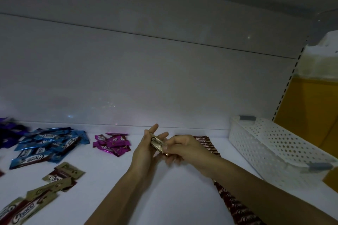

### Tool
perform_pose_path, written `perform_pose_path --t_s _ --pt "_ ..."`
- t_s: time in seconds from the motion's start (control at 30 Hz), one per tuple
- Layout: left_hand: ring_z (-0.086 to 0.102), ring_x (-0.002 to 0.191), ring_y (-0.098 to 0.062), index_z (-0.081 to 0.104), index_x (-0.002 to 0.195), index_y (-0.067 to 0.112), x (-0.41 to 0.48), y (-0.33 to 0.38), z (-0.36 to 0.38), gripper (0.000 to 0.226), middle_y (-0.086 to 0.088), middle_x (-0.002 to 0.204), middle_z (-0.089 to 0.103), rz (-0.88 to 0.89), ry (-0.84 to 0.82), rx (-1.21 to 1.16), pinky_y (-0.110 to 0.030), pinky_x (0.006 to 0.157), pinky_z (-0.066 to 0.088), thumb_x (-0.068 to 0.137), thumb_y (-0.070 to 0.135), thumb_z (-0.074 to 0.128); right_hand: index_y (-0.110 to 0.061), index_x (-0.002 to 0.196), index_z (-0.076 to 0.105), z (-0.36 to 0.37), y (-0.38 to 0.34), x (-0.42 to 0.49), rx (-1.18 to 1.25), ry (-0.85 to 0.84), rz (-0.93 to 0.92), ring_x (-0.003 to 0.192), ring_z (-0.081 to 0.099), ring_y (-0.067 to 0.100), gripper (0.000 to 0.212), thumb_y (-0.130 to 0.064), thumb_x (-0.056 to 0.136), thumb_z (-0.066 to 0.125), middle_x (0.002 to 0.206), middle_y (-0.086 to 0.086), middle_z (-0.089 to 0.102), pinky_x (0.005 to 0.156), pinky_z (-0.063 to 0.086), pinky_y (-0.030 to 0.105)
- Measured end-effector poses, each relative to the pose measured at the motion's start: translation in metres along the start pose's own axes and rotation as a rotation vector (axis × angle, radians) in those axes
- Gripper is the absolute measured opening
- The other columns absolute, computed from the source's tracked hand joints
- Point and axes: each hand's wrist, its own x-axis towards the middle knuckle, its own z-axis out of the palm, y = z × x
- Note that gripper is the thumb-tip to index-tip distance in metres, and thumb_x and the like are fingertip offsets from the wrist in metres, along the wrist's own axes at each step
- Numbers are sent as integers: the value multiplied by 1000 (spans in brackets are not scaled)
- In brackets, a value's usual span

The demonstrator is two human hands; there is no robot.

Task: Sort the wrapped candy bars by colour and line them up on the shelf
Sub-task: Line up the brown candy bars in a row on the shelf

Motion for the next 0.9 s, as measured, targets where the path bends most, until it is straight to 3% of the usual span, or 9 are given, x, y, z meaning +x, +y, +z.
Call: perform_pose_path --t_s 0.17,0.27,0.33,0.4,0.43,0.5,0.63,0.73,0.9 --pt "64 111 -18 53 125 44 -1 -7 4 47 1 125 63 49 -74 174 -38 95 51 85 58 32 -5 93 69 -9 6 0 -31 20 -101 65 66 4 8 -7 85 68 75 2 70 60 48 12" --pt "56 119 -14 34 137 43 1 -12 7 47 3 134 53 49 21 278 -41 107 41 92 53 31 -6 81 70 -12 14 5 -134 169 -190 64 64 5 2 -6 80 72 74 5 69 64 50 17" --pt "48 127 -20 25 147 30 3 -14 1 51 2 134 49 69 176 475 -36 108 34 98 44 35 -16 79 72 -22 22 9 -560 329 -289 69 60 3 2 -15 81 72 78 -3 68 69 49 21" --pt "50 119 -19 29 145 23 0 -12 -7 49 1 126 52 150 269 737 -28 94 34 100 34 42 -21 85 75 -31 30 7 -1005 231 -342 77 57 6 9 -23 84 66 85 -7 69 77 44 25" --pt "50 113 -16 33 143 21 -2 -12 -9 47 0 127 53 184 276 839 -28 91 35 99 32 44 -21 88 76 -34 34 6 -1053 126 -317 77 57 7 13 -25 85 64 85 -7 70 77 43 25" --pt "51 113 -17 37 141 19 -2 -15 -9 45 -2 131 54 212 257 990 -32 93 40 98 29 47 -20 90 77 -38 40 5 -965 11 -245 74 61 11 15 -27 86 64 82 -7 72 76 48 27" --pt "51 119 -20 40 138 22 -2 -23 -6 41 2 128 58 209 196 1147 -37 96 42 99 34 43 -25 106 72 -47 47 13 -991 35 -249 93 50 1 26 -38 84 67 97 -14 62 86 42 27" --pt "52 117 -19 39 138 22 0 -22 -8 41 4 126 59 202 202 1162 -37 93 41 100 37 39 -27 102 74 -52 50 24 -967 -9 -222 82 47 -6 24 -38 81 71 82 -23 57 80 39 23" --pt "51 119 -19 37 139 24 1 -22 -8 43 5 128 57 182 185 1211 -38 97 39 100 41 35 -30 110 69 -67 56 52 -1087 249 -136 104 50 15 30 -38 82 70 102 -8 56 92 32 32"
